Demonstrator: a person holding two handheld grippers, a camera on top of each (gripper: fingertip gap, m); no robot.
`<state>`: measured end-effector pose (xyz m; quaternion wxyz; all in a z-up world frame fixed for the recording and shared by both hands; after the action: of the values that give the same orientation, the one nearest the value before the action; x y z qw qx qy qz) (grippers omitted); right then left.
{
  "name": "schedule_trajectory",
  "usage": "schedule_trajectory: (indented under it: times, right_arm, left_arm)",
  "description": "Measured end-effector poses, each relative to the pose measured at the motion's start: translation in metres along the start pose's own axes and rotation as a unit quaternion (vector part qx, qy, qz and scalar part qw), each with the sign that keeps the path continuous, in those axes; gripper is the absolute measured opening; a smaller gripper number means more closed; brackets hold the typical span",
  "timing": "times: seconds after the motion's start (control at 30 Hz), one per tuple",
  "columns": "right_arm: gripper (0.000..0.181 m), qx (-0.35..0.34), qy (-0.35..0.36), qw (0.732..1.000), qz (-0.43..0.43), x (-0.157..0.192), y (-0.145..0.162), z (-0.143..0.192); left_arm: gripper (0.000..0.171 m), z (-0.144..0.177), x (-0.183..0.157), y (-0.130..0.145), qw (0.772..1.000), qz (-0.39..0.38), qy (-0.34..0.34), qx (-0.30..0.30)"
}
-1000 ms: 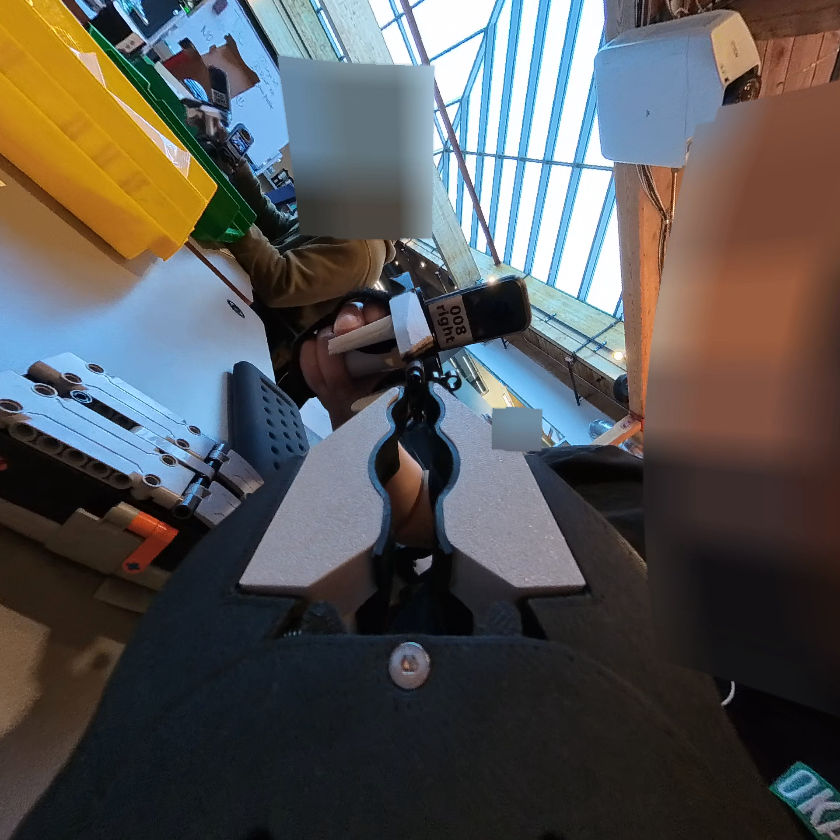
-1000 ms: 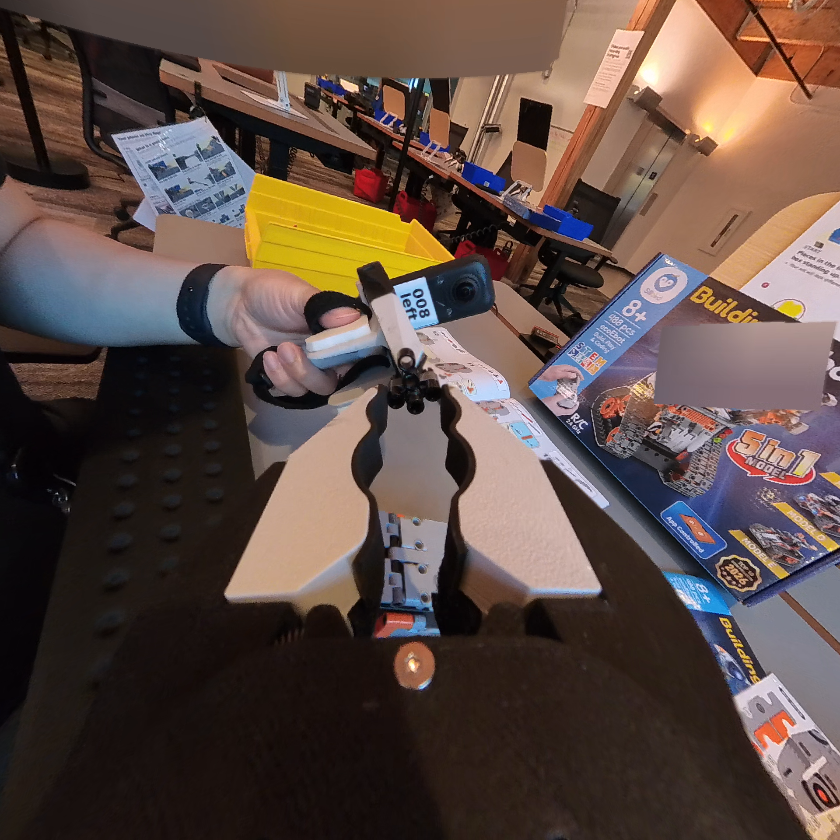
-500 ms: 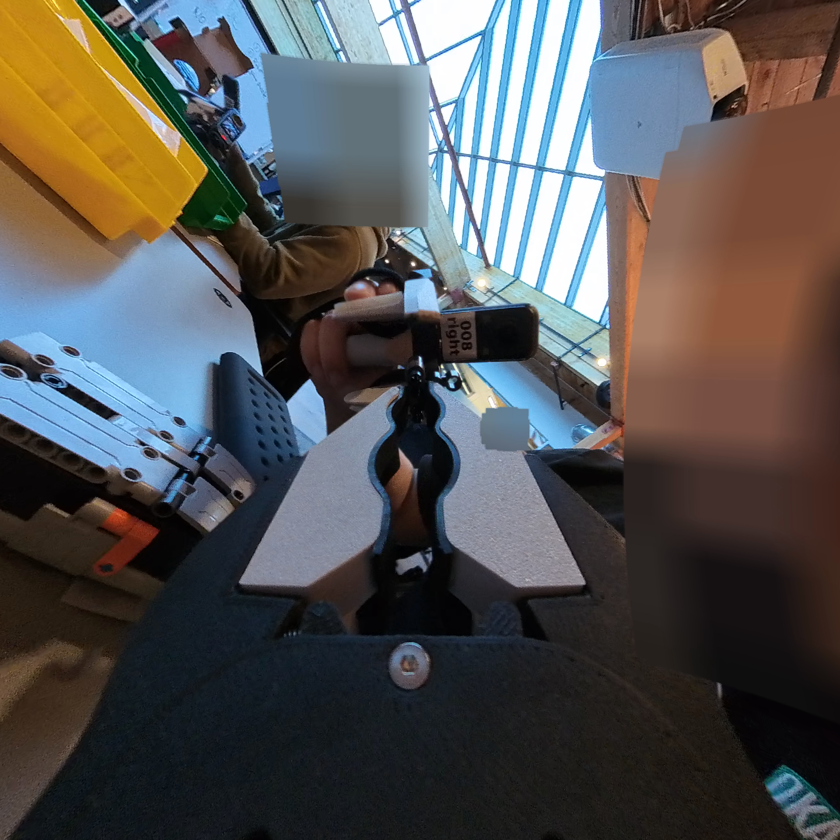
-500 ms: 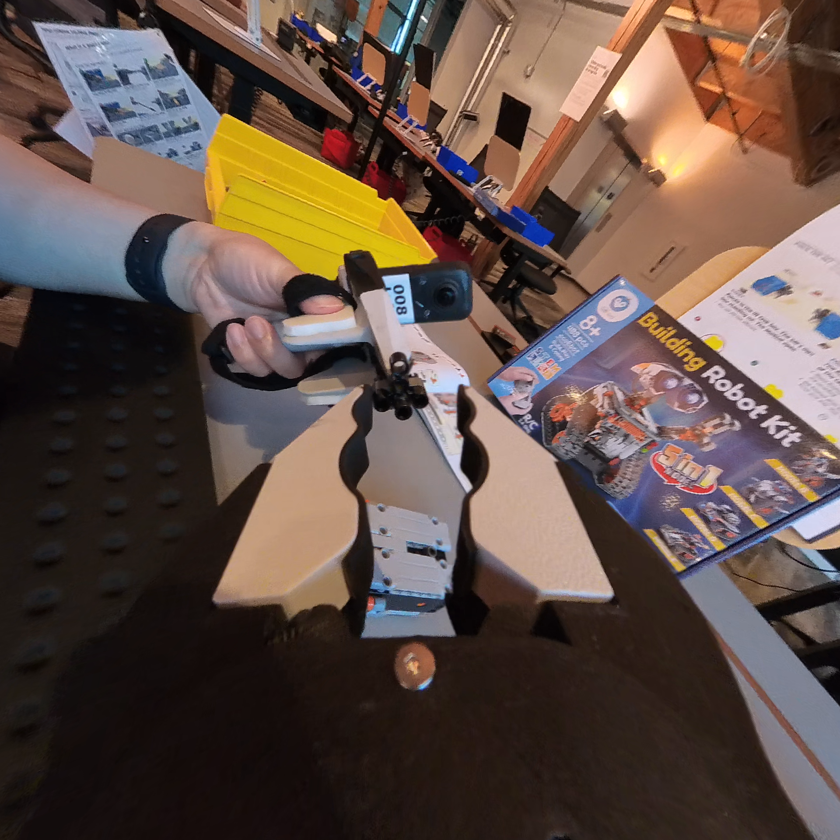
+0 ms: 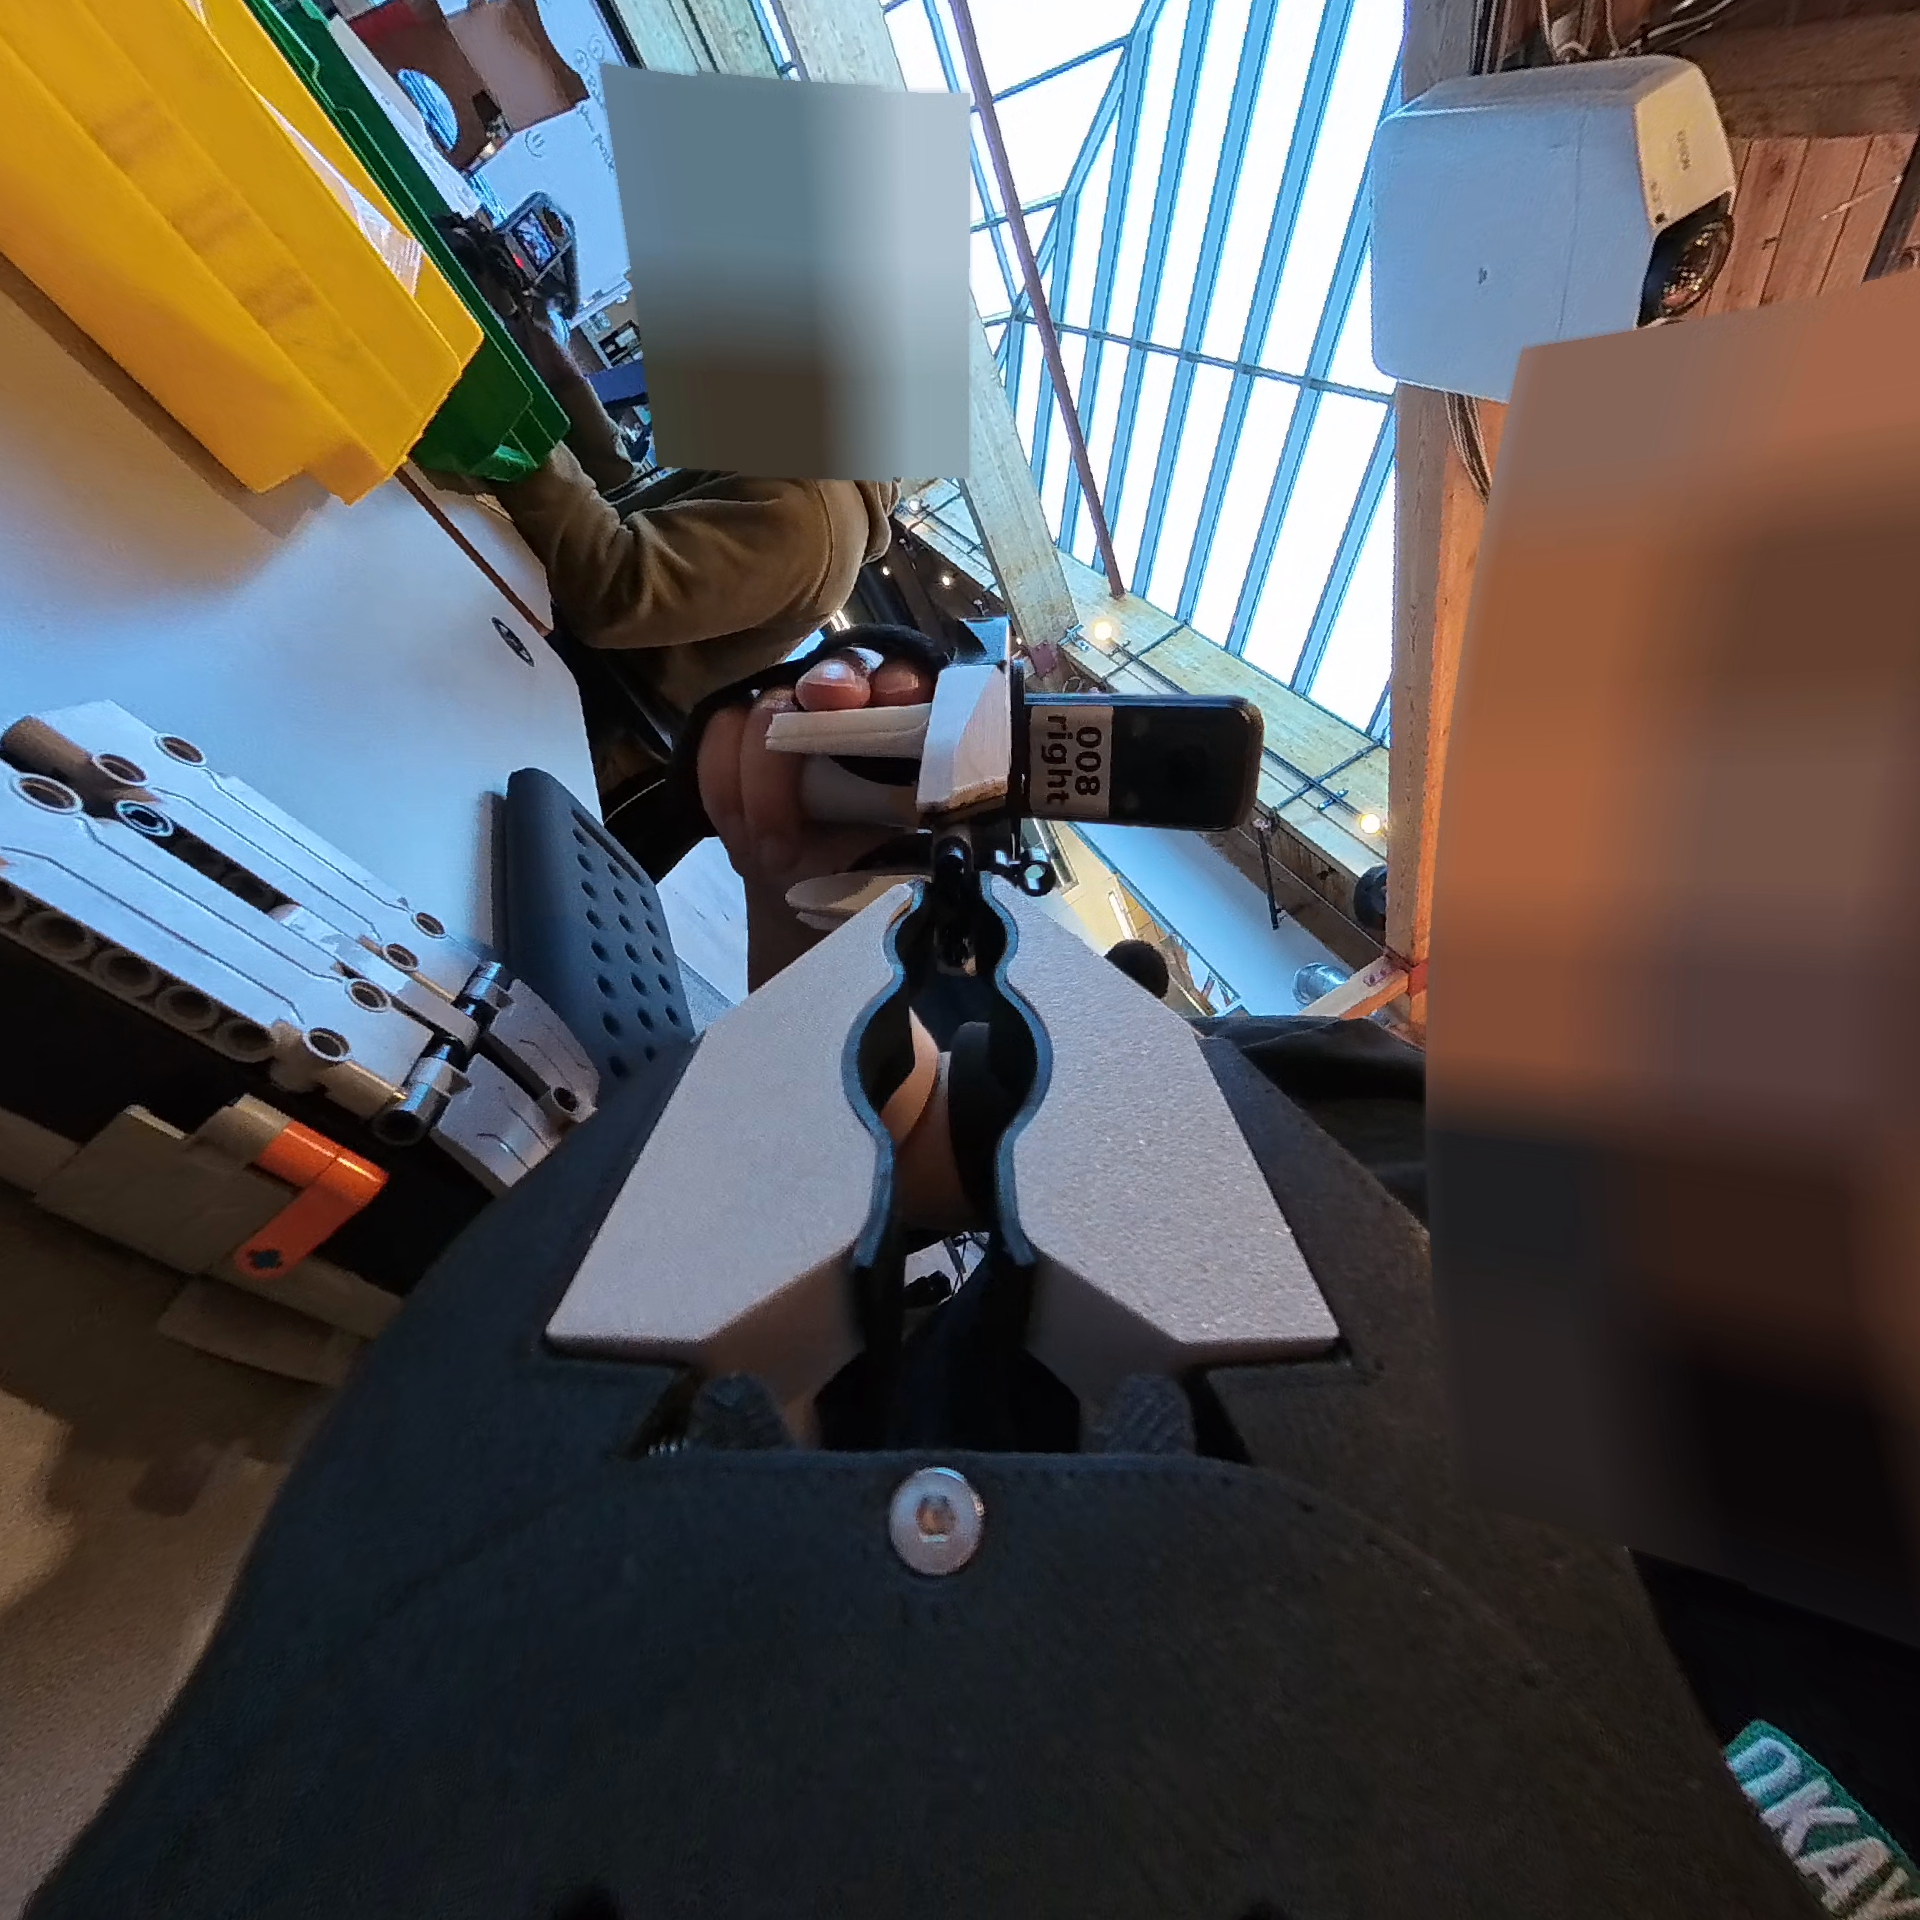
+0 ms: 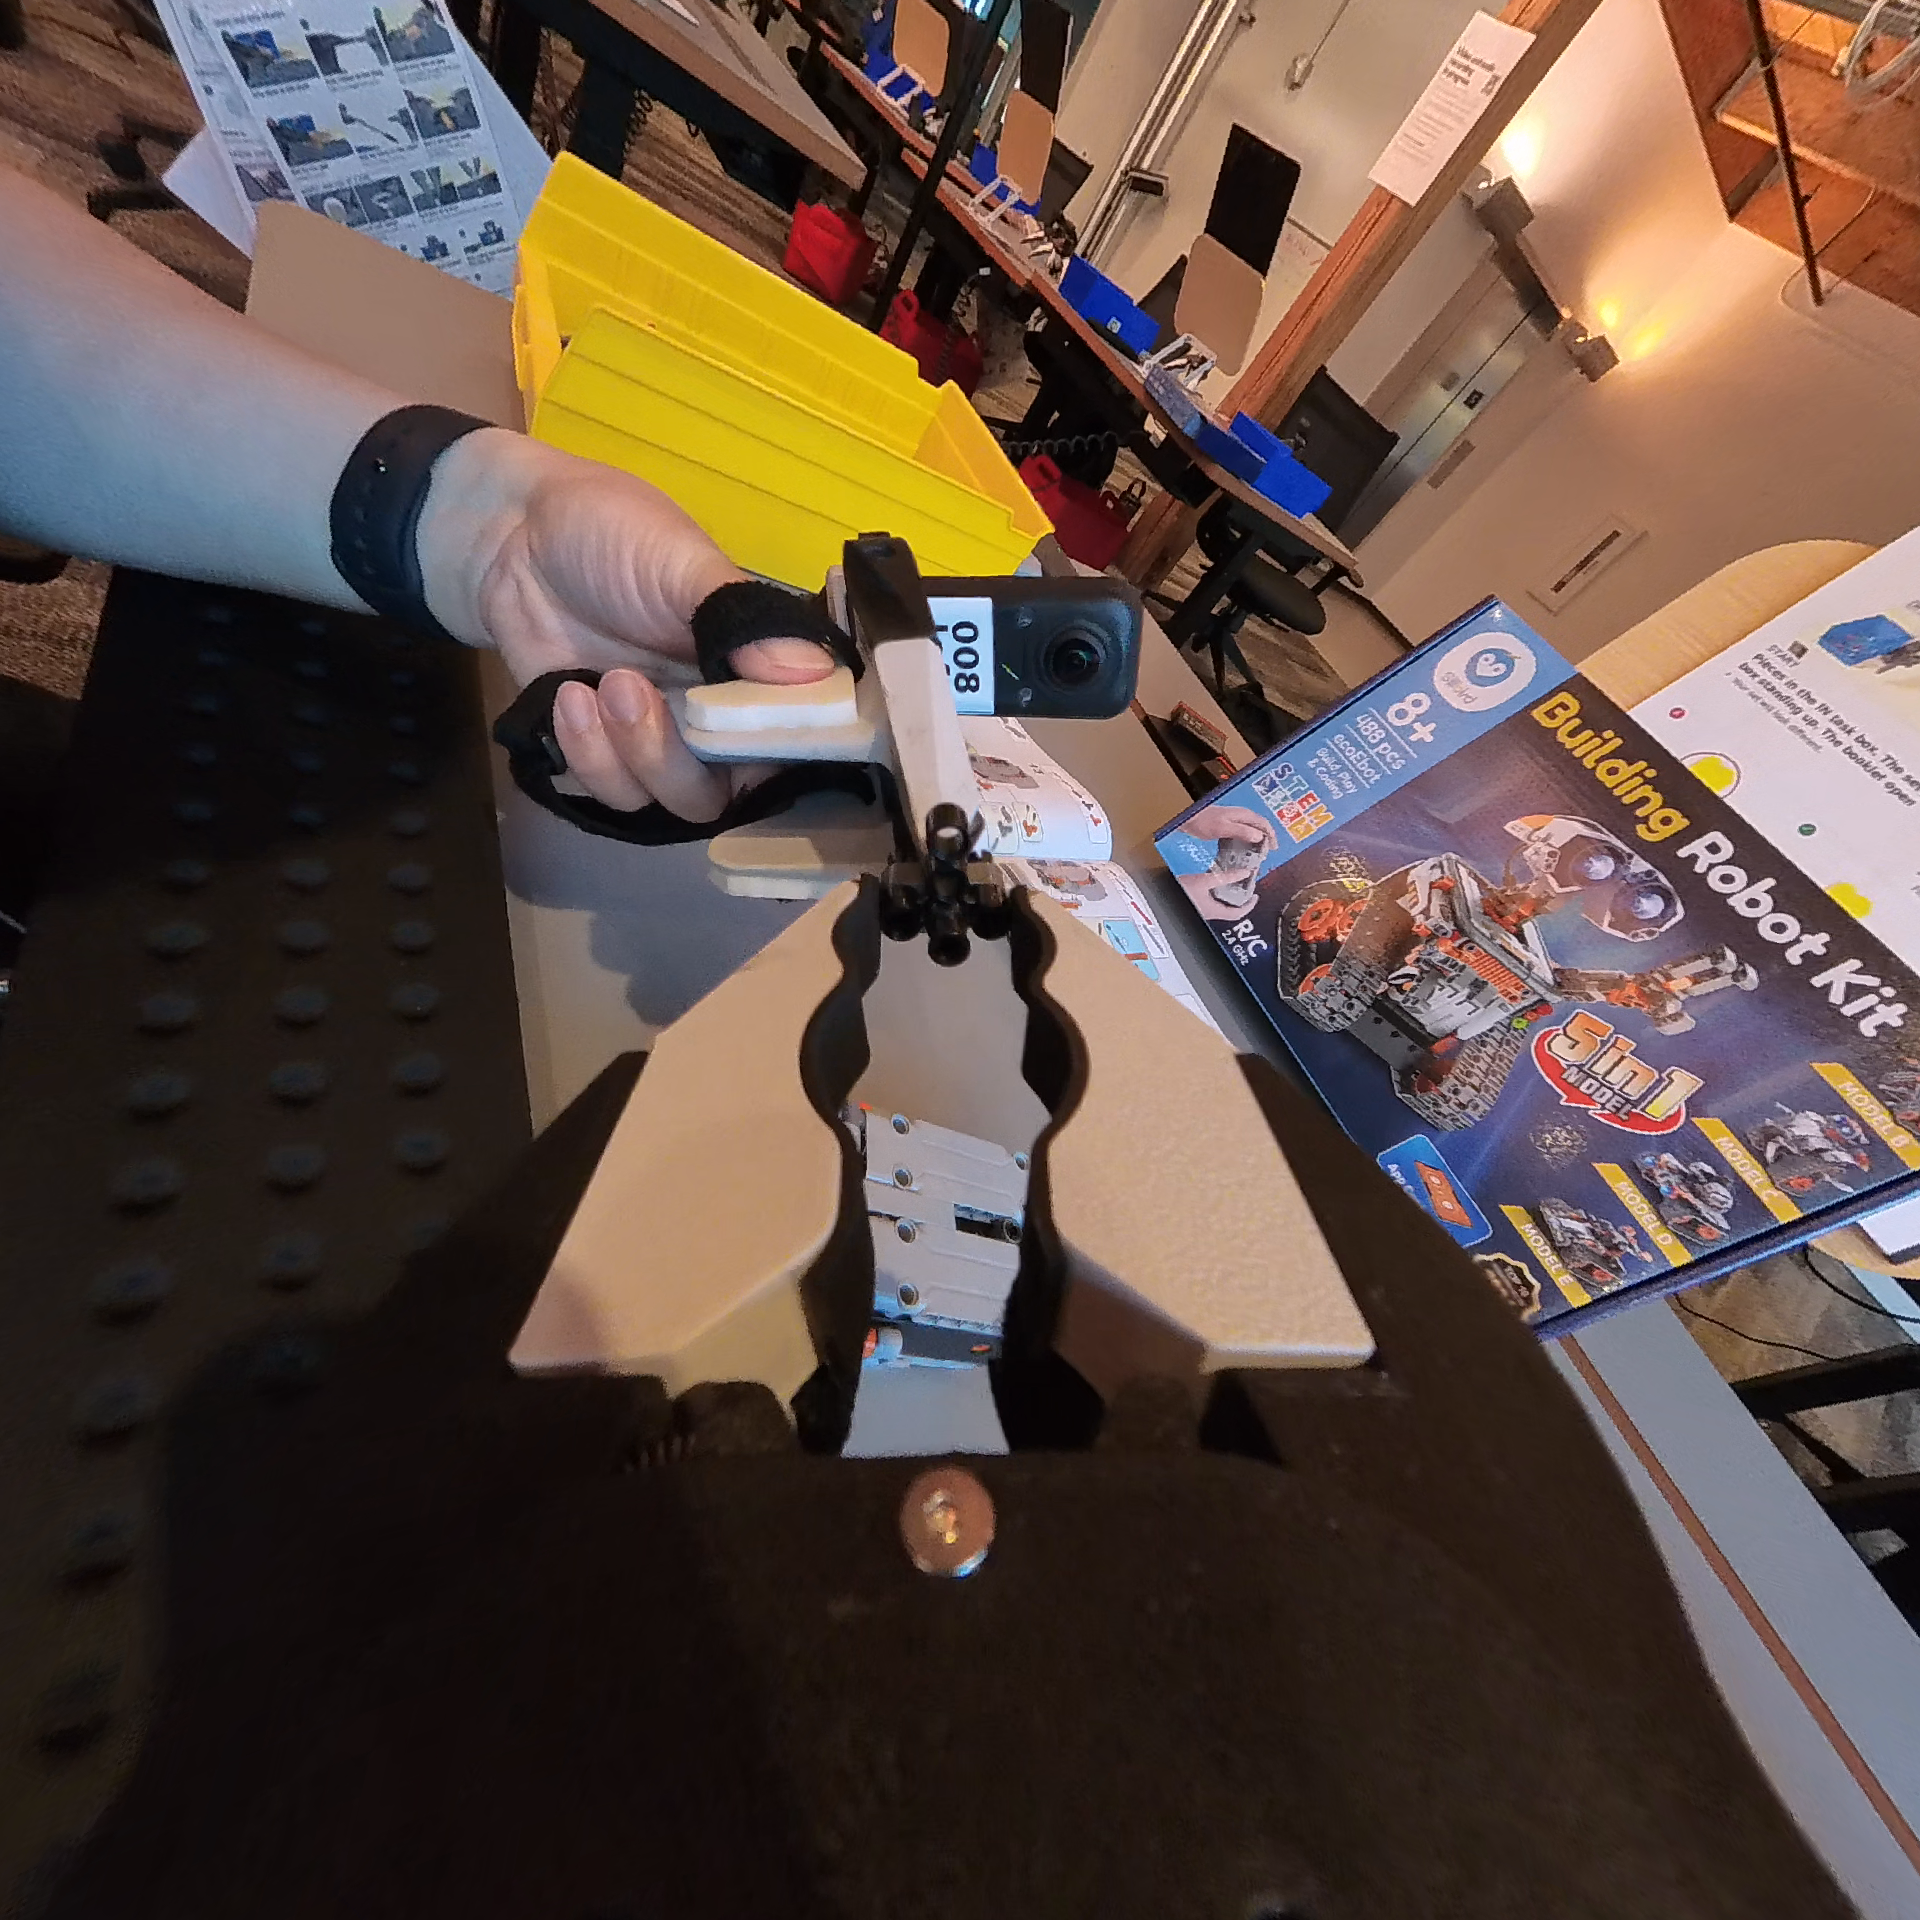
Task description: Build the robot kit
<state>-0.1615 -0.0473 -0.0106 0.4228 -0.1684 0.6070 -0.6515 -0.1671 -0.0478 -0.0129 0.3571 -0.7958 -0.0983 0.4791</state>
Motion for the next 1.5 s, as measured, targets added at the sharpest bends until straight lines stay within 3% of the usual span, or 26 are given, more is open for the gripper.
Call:
schedule_trajectory:
  times: [0.17,0.2,0.27,0.37,0.43,0.53,0.63,0.7,0.83,1.03,1.07,1.1,1.13,1.23,1.33,1.5]
  right_arm:
    - [0.022,-0.002,0.0,1.0,0.009,0.003,0.0,0.002]
    - [0.023,-0.003,0.002,1.0,0.011,0.004,0.0,0.003]
    - [0.022,-0.009,0.006,1.0,0.004,0.004,-0.002,0.006]
    - [0.022,-0.011,0.023,1.0,-0.017,-0.003,0.002,0.015]
    - [0.022,-0.01,0.038,0.999,-0.031,-0.009,0.007,0.024]
    - [0.022,-0.007,0.061,0.996,-0.057,-0.016,0.019,0.039]
    - [0.022,-0.011,0.081,0.993,-0.084,-0.022,0.029,0.055]
    - [0.022,-0.02,0.087,0.991,-0.099,-0.022,0.034,0.064]
    - [0.022,-0.027,0.102,0.987,-0.121,-0.021,0.041,0.079]
    - [0.022,-0.009,0.102,0.985,-0.136,-0.016,0.055,0.086]
    - [0.022,-0.004,0.098,0.985,-0.141,-0.014,0.057,0.085]
    - [0.022,0.002,0.096,0.985,-0.145,-0.012,0.06,0.085]
    - [0.022,0.008,0.097,0.984,-0.148,-0.012,0.063,0.084]
    - [0.022,0.043,0.111,0.978,-0.173,-0.014,0.079,0.084]
    - [0.022,0.104,0.133,0.964,-0.205,-0.022,0.105,0.084]
    - [0.022,0.236,0.099,0.942,-0.218,-0.034,0.145,0.074]
  left_arm:
    - [0.004,-0.002,-0.002,0.003,1.0,0.002,0.014,0.008]
    - [0.009,-0.002,-0.002,0.001,1.0,-0.005,0.011,0.006]
    - [0.041,0.004,0.001,-0.008,0.999,-0.037,-0.017,0.003]
    - [0.055,0.02,0.005,-0.015,0.978,-0.172,-0.104,0.051]
    - [0.071,0.028,0.01,-0.01,0.935,-0.291,-0.166,0.116]
    - [0.089,0.033,0.024,0.008,0.851,-0.419,-0.221,0.228]
    - [0.085,0.036,0.044,0.032,0.764,-0.48,-0.232,0.364]
    - [0.086,0.04,0.054,0.039,0.679,-0.544,-0.231,0.436]
    - [0.078,0.058,0.072,0.036,0.48,-0.665,-0.202,0.536]
    - [0.082,0.071,0.095,0.027,0.232,-0.771,-0.088,0.587]
    - [0.082,0.071,0.099,0.025,0.206,-0.773,-0.069,0.596]
    - [0.081,0.071,0.103,0.025,0.201,-0.765,-0.05,0.61]
    - [0.083,0.069,0.105,0.023,0.211,-0.754,-0.036,0.621]
    - [0.09,0.056,0.102,0.016,0.273,-0.712,-0.011,0.647]
    - [0.091,0.046,0.099,0.015,0.317,-0.682,0.013,0.659]
    - [0.084,0.046,0.105,0.029,0.355,-0.666,0.013,0.656]
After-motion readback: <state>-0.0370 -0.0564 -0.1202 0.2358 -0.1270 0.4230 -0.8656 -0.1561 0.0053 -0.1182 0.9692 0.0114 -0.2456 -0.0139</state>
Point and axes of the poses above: each gripper's, where its closed fingertips meet, z back along the fingers, y out of its underside, x = y × z across the jaws, the point moved 1 cm from there along z, back along the fingers, and after that the axes turned 14 degrees about -z, right-handed, at the moved point
